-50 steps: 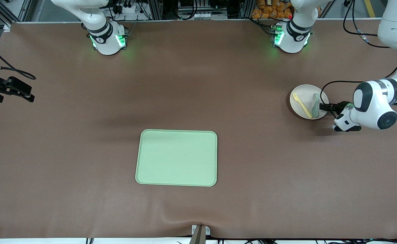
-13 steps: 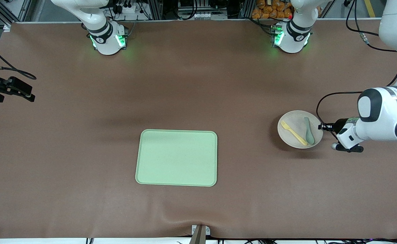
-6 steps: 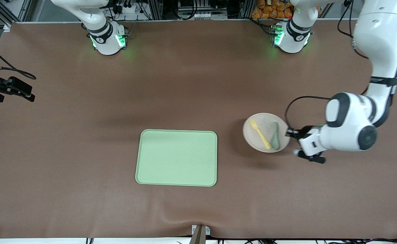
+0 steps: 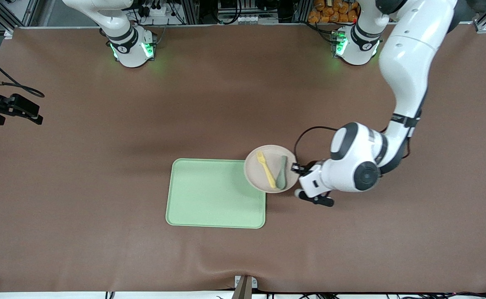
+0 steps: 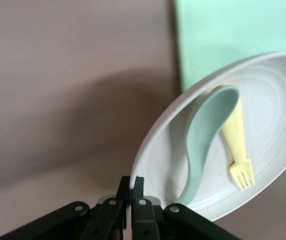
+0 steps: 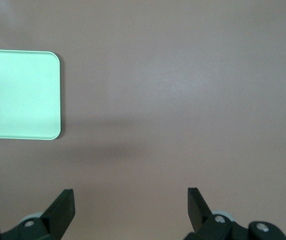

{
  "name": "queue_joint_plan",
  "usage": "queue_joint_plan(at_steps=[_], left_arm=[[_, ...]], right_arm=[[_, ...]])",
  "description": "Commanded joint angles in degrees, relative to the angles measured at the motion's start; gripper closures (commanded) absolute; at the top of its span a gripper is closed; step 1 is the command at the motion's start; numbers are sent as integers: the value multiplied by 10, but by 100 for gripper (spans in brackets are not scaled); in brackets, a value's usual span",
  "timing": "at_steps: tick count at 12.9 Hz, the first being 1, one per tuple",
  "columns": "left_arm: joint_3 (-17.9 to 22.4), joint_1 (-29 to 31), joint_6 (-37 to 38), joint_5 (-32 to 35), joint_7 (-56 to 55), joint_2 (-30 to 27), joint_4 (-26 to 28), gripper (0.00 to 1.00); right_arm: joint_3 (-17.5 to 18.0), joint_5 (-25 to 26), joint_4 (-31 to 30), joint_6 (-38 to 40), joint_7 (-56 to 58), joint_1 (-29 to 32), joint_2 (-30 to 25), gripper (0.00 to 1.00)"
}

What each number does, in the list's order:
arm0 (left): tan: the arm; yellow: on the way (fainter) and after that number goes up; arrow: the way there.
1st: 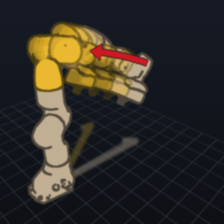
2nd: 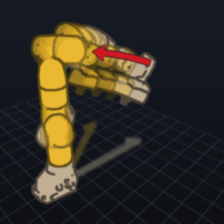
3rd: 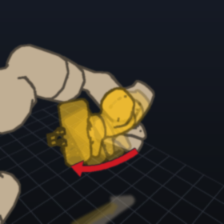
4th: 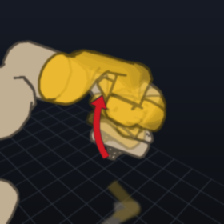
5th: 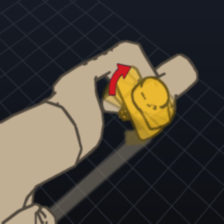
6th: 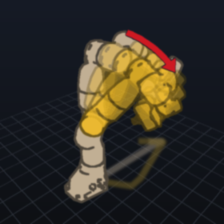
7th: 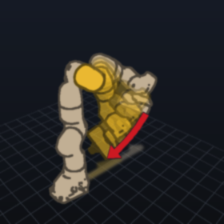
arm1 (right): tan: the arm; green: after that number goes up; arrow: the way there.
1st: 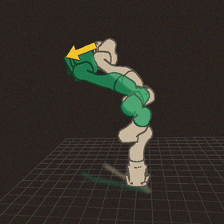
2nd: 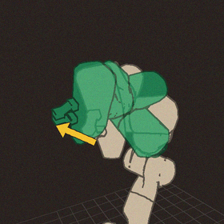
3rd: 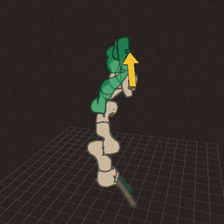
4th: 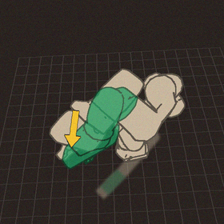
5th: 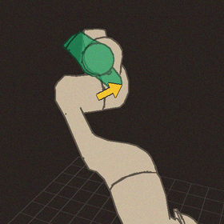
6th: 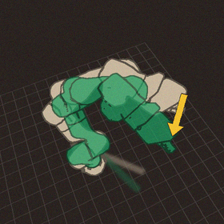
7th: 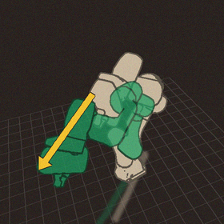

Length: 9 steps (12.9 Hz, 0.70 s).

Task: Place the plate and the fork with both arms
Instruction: 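Carry the plate with the left gripper over the green tray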

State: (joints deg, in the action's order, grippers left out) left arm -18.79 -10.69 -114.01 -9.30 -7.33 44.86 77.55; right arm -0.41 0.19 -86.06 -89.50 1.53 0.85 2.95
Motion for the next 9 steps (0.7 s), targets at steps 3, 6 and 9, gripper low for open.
queue_joint_plan(at_steps=[3, 6, 9], left_arm=[[10, -58, -74, -10, -59, 42, -34, 100], [10, -79, -114, -10, -93, 64, -52, 100], [16, -101, -145, -10, -116, 84, -67, 100]], right_arm=[[1, 0, 8, 7, 1, 2, 4, 0], [1, 0, 9, 6, 1, 2, 4, 0], [1, 0, 8, 6, 1, 2, 4, 0]])
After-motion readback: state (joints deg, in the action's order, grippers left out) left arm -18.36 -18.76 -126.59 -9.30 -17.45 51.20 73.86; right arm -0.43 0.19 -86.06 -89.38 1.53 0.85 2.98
